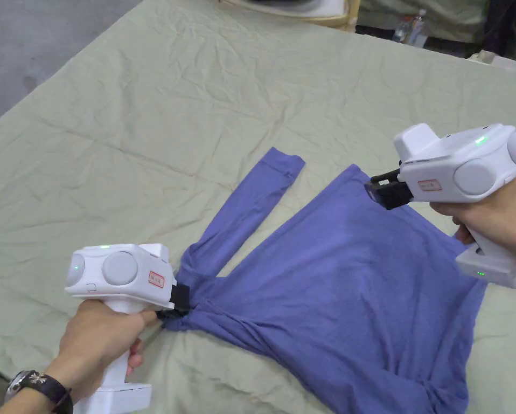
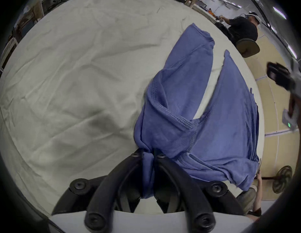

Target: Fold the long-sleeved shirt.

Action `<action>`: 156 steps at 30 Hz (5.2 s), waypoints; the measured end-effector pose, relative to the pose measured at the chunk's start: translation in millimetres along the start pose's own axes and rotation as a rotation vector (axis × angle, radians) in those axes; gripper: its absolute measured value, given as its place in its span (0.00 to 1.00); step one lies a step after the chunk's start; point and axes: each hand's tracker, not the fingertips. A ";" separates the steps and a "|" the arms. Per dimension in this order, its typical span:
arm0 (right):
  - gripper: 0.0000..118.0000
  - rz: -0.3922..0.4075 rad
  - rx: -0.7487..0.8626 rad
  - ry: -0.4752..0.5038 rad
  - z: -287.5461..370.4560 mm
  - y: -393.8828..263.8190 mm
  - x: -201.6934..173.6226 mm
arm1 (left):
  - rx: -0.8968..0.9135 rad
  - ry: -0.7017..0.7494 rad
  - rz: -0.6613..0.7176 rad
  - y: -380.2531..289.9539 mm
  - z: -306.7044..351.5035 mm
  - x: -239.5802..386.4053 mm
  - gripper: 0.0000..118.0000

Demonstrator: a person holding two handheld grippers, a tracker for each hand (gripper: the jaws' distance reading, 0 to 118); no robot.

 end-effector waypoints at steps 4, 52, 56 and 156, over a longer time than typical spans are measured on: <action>0.62 0.121 -0.073 0.089 -68.8 31.6 25.3 | -0.018 -0.004 0.021 3.7 -1.3 -1.2 0.08; 0.07 -0.379 0.591 -0.562 482.3 -6.9 77.8 | 0.979 -0.130 -0.544 147.3 467.5 192.8 0.08; 0.07 -0.398 0.640 -0.625 533.8 5.1 78.3 | 1.095 -0.147 -0.554 161.9 535.1 222.5 0.08; 0.07 -0.742 0.322 -0.263 252.3 -185.9 -27.5 | 0.734 -0.153 -0.469 55.4 254.2 80.1 0.07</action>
